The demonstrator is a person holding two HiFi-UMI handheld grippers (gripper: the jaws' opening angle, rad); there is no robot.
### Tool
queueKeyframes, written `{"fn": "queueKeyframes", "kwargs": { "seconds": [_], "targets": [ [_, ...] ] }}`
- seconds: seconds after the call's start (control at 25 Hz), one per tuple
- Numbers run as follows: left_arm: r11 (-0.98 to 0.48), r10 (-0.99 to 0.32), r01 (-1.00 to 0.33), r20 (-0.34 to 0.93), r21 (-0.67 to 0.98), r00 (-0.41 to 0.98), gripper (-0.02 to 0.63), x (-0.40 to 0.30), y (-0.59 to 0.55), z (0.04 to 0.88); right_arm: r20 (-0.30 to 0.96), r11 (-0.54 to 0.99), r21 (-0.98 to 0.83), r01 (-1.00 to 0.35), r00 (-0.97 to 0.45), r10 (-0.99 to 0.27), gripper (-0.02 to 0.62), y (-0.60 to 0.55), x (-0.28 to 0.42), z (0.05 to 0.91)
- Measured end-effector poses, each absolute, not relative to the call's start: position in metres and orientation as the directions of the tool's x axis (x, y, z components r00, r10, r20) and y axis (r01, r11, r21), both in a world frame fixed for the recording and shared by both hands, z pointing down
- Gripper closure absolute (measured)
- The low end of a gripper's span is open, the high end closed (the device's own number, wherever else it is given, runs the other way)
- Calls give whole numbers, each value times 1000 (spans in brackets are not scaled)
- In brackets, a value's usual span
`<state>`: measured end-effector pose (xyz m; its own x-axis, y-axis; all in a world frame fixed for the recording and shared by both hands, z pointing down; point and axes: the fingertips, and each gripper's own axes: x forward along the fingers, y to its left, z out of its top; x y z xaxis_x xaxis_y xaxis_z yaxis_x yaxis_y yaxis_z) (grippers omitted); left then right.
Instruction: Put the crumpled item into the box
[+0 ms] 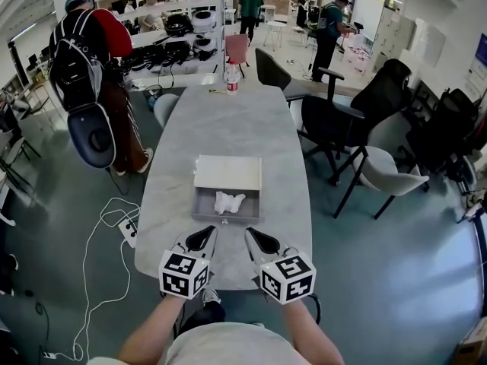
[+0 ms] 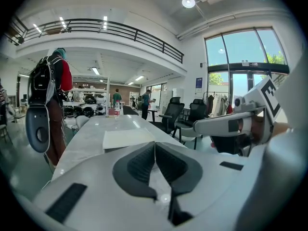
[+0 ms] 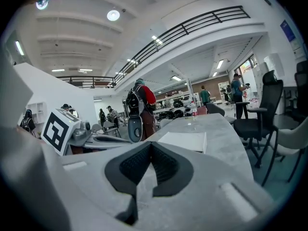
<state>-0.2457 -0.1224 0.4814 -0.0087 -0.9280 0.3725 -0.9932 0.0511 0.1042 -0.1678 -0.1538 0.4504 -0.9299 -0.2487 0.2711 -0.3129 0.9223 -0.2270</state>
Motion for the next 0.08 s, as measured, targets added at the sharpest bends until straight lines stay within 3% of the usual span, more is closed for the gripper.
{"fn": "queueKeyframes", "kwargs": {
  "seconds": [0.08],
  "targets": [
    [49, -927, -993, 374, 105, -6, 591, -246, -123, 482, 272, 922, -227, -314, -929, -249, 591, -154, -169, 450]
  ]
}}
